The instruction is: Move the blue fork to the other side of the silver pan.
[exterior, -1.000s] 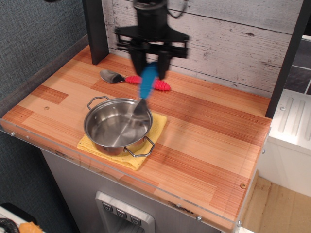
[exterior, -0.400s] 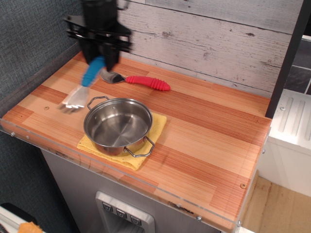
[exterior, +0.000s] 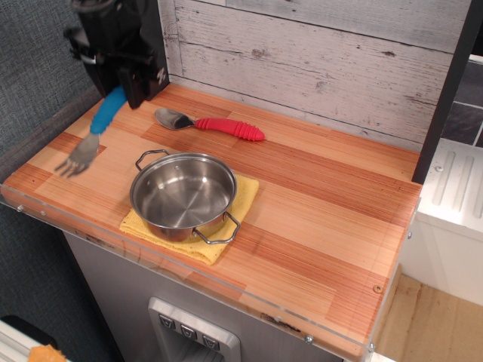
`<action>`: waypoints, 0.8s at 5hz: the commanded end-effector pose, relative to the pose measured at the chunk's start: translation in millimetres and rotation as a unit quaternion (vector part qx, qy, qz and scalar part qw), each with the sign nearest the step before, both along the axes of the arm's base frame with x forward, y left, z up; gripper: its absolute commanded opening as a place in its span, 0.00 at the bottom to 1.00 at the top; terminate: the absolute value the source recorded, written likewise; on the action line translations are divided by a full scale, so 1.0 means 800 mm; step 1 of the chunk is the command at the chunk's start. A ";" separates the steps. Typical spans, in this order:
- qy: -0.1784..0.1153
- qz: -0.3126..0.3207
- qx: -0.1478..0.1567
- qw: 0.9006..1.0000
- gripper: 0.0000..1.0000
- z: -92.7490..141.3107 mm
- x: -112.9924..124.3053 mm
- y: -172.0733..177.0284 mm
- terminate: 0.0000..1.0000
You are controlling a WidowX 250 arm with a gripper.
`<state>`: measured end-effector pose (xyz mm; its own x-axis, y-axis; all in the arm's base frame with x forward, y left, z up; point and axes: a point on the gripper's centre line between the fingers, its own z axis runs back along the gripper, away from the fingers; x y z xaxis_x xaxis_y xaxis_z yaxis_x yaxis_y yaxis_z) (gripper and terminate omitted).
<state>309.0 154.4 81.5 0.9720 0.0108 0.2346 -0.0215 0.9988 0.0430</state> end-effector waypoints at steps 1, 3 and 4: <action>-0.005 -0.021 -0.012 1.000 0.00 -0.015 0.008 0.019 0.00; -0.006 -0.036 -0.025 0.999 0.00 -0.034 0.015 0.016 0.00; -0.008 -0.036 -0.020 0.999 0.00 -0.040 0.018 0.014 0.00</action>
